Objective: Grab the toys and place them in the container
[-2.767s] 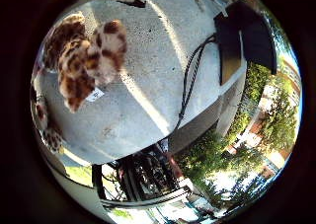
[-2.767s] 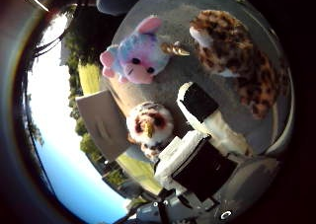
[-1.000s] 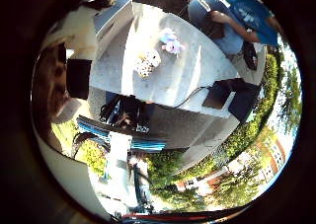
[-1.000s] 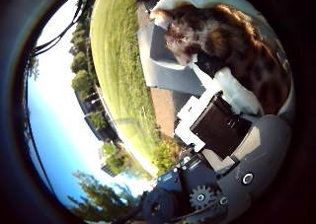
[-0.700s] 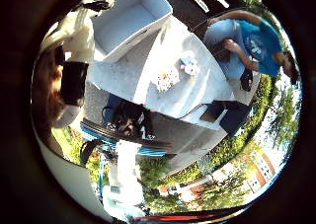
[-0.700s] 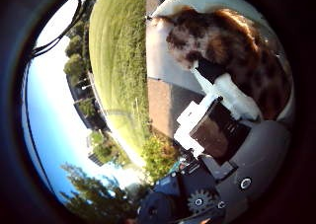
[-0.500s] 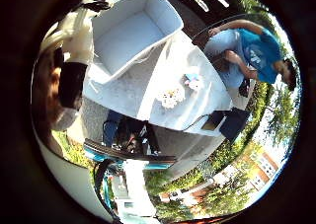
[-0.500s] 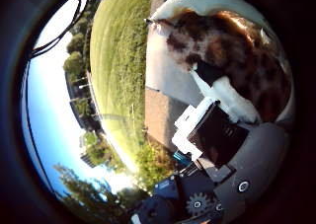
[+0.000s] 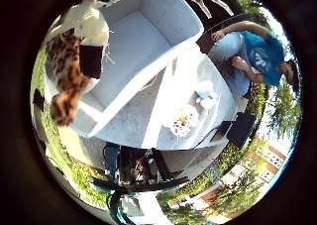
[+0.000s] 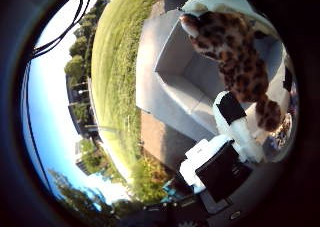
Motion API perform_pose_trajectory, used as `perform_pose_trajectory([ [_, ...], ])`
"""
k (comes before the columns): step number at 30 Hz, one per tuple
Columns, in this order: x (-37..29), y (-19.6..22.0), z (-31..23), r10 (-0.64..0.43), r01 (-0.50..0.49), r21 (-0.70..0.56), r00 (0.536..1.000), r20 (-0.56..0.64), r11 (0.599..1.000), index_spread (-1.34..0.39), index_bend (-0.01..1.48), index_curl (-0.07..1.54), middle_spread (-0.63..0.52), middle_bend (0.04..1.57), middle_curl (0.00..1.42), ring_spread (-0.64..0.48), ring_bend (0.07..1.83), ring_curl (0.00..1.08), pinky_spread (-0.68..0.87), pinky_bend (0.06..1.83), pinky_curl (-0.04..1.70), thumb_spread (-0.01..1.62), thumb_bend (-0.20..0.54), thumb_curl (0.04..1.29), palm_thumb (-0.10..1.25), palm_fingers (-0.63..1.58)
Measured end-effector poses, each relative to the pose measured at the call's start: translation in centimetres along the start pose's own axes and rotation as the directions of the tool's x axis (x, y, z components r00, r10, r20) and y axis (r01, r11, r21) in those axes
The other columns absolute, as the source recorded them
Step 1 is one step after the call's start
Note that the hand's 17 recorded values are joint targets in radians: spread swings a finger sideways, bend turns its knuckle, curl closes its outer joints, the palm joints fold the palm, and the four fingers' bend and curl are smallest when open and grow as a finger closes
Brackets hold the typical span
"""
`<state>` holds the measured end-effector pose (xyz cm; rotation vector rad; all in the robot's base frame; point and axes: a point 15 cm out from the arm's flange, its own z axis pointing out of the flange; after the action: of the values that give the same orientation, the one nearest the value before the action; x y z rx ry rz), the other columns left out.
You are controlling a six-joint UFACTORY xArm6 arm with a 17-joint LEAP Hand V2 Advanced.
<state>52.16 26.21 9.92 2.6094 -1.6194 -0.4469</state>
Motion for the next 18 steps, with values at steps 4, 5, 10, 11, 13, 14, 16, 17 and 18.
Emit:
perform_pose_trajectory([
  [4, 2.3, 1.3, -0.4, -0.008, 0.009, -0.034, 1.000, 0.018, 0.999, -0.44, 0.48, 0.07, 0.04, 0.14, 0.48, 0.27, 0.53, 0.36, 0.45, 0.86, 0.65, 1.12, -0.028, 0.54, 0.83, -0.18],
  [5, 2.8, 1.5, -0.8, -0.006, 0.007, -0.035, 1.000, 0.022, 0.999, -0.44, 0.45, 0.07, 0.04, 0.13, 0.46, 0.28, 0.51, 0.35, 0.46, 0.83, 0.64, 1.11, -0.027, 0.53, 0.83, -0.17],
  [10, 5.7, 3.3, -4.7, 0.009, -0.008, -0.025, 0.999, 0.040, 1.000, -0.45, 0.34, 0.11, 0.05, 0.12, 0.38, 0.29, 0.44, 0.32, 0.49, 0.72, 0.55, 1.10, -0.027, 0.52, 0.83, -0.13],
  [11, 6.2, 3.7, -5.7, 0.011, -0.010, -0.019, 0.999, 0.040, 1.000, -0.45, 0.32, 0.12, 0.05, 0.12, 0.36, 0.30, 0.43, 0.32, 0.49, 0.69, 0.54, 1.10, -0.028, 0.52, 0.83, -0.12],
  [13, 7.2, 5.0, -7.3, 0.009, -0.008, -0.021, 0.999, 0.042, 1.000, -0.45, 0.30, 0.13, 0.05, 0.12, 0.35, 0.30, 0.41, 0.32, 0.49, 0.66, 0.51, 1.10, -0.027, 0.51, 0.83, -0.11],
  [14, 7.8, 5.6, -7.9, 0.005, -0.003, -0.025, 0.999, 0.045, 1.000, -0.45, 0.29, 0.14, 0.06, 0.13, 0.34, 0.29, 0.40, 0.31, 0.48, 0.64, 0.50, 1.10, -0.027, 0.51, 0.83, -0.10],
  [16, 9.8, 7.1, -8.6, 0.001, 0.001, -0.046, 0.999, 0.043, 0.999, -0.45, 0.27, 0.16, 0.06, 0.13, 0.32, 0.29, 0.39, 0.31, 0.48, 0.61, 0.48, 1.10, -0.026, 0.51, 0.83, -0.09],
  [17, 10.7, 8.0, -8.7, 0.010, -0.008, -0.064, 0.999, 0.041, 0.998, -0.44, 0.25, 0.16, 0.06, 0.13, 0.31, 0.29, 0.38, 0.31, 0.48, 0.60, 0.47, 1.11, -0.029, 0.50, 0.83, -0.08],
  [18, 11.8, 9.0, -8.6, 0.025, -0.022, -0.086, 0.999, 0.039, 0.996, -0.43, 0.24, 0.17, 0.06, 0.13, 0.30, 0.29, 0.38, 0.31, 0.48, 0.59, 0.46, 1.11, -0.028, 0.50, 0.82, -0.08],
])
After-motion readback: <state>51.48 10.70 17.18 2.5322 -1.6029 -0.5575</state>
